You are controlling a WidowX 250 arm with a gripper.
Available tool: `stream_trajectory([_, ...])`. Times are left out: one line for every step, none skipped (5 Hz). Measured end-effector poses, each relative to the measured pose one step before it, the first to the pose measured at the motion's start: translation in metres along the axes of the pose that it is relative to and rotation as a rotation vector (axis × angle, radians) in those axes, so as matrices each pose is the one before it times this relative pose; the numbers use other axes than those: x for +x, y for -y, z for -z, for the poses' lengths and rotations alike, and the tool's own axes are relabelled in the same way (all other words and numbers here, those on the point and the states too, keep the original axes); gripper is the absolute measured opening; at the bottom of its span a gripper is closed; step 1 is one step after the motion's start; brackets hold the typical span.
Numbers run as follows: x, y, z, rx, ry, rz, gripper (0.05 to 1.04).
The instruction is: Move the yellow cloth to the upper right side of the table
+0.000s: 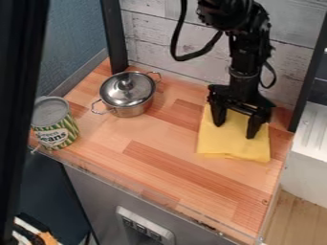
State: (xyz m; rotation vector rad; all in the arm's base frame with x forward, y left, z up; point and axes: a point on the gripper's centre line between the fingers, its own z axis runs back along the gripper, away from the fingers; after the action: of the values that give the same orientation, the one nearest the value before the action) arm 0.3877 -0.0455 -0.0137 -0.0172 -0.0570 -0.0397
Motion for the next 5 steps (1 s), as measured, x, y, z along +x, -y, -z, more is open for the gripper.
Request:
stream_trajectory([-0.00236, -0.00187, -0.00151, -0.0146, -0.0051, 0.0103, 1.001])
stream_trajectory([0.00023, -0.00231, -0.03795, -0.0067, 0.0708, 0.0184, 1.0])
stream_trajectory([-0.00061, -0.01046, -0.02048, 0.0066, 0.0346, -0.017, 1.0])
stream_trajectory([-0.00366, -0.00655, -0.00073, 0.0242, -0.0229, -0.0036, 1.0])
stream_trajectory([0.00026, -0.00116, -0.00001, 0.0004, 0.0016, -0.003, 1.0])
